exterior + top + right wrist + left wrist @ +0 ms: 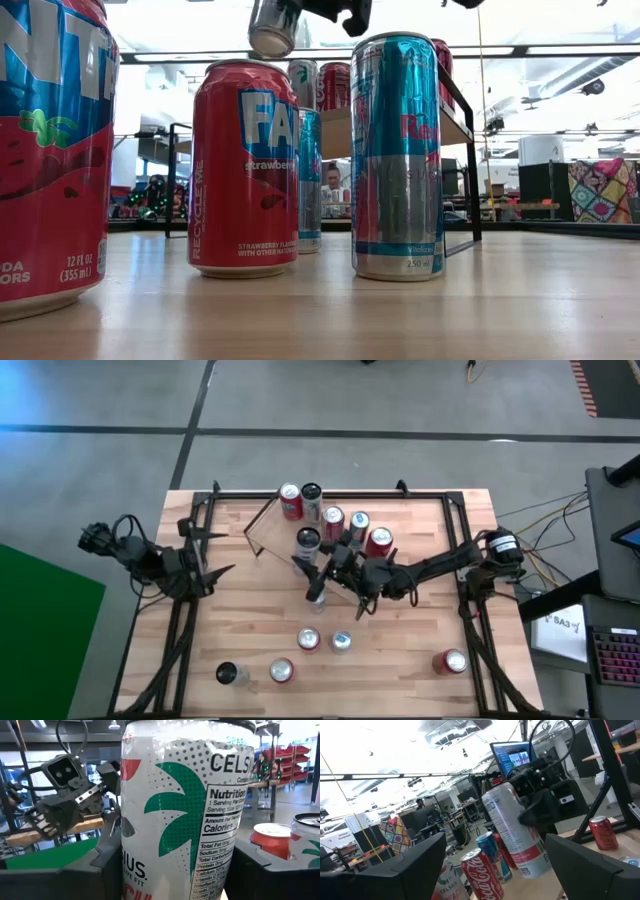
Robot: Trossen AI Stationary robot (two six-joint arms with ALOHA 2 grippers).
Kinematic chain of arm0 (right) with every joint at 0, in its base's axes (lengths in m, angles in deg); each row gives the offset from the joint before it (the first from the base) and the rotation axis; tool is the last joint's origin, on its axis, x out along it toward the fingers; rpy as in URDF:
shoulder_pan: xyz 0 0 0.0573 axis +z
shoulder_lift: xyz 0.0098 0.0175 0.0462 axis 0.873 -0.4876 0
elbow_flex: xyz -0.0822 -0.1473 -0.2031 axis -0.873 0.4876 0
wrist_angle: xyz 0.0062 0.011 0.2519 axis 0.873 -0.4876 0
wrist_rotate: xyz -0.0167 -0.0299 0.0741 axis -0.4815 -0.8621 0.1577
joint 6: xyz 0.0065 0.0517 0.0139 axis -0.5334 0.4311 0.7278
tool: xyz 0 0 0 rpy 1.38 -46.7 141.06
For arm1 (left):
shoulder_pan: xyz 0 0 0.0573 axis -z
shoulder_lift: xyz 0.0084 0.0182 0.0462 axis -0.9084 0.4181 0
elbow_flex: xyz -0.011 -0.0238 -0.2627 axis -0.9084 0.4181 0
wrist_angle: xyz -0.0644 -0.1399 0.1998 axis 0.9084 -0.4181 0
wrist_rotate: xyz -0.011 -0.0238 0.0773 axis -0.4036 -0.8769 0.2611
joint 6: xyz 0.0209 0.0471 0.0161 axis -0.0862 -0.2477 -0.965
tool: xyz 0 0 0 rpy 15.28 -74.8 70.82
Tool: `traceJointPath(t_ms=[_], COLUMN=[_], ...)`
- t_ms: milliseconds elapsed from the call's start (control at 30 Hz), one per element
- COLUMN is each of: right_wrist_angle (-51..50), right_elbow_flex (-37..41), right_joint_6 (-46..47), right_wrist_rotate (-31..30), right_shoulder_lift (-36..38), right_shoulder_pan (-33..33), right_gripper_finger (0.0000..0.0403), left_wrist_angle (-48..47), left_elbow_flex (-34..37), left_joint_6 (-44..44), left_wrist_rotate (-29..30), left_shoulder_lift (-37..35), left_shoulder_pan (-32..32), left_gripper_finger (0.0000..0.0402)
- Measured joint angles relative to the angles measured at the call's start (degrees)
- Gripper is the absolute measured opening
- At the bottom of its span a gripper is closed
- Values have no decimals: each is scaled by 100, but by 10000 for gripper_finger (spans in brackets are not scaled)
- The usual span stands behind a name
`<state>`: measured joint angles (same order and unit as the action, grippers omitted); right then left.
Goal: Place canned beverage on shelf
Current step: Put the white/pink soda can on the shelf, align with the other white pink soda can
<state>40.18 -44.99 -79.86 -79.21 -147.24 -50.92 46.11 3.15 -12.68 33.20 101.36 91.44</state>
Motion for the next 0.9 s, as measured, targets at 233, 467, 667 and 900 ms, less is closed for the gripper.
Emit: traceJointPath(t_ms=[233, 467, 667, 900], right_wrist_angle=[131, 75, 3, -566], right_elbow_flex=[-60, -486, -1116, -1499], right_joint_6=[-187, -540, -1231, -1249], right_wrist_rotate=[-376, -550, -1091, -1827], right_shoulder_lift=[-180, -670, -1115, -1229], right_shoulder_pan=[-9, 8, 99, 164], right_gripper_finger=[231, 231, 231, 231], left_wrist_angle=[-46, -25, -78, -130], left_elbow_flex=[0, 0, 0, 0], left_joint_6=[-34, -94, -94, -94], left_wrist_rotate=[-4, -11, -11, -11], left_shoulder_lift=[-19, 30, 35, 42], left_shoulder_pan=[0, 0, 2, 2], left_gripper_finger=[326, 326, 326, 326])
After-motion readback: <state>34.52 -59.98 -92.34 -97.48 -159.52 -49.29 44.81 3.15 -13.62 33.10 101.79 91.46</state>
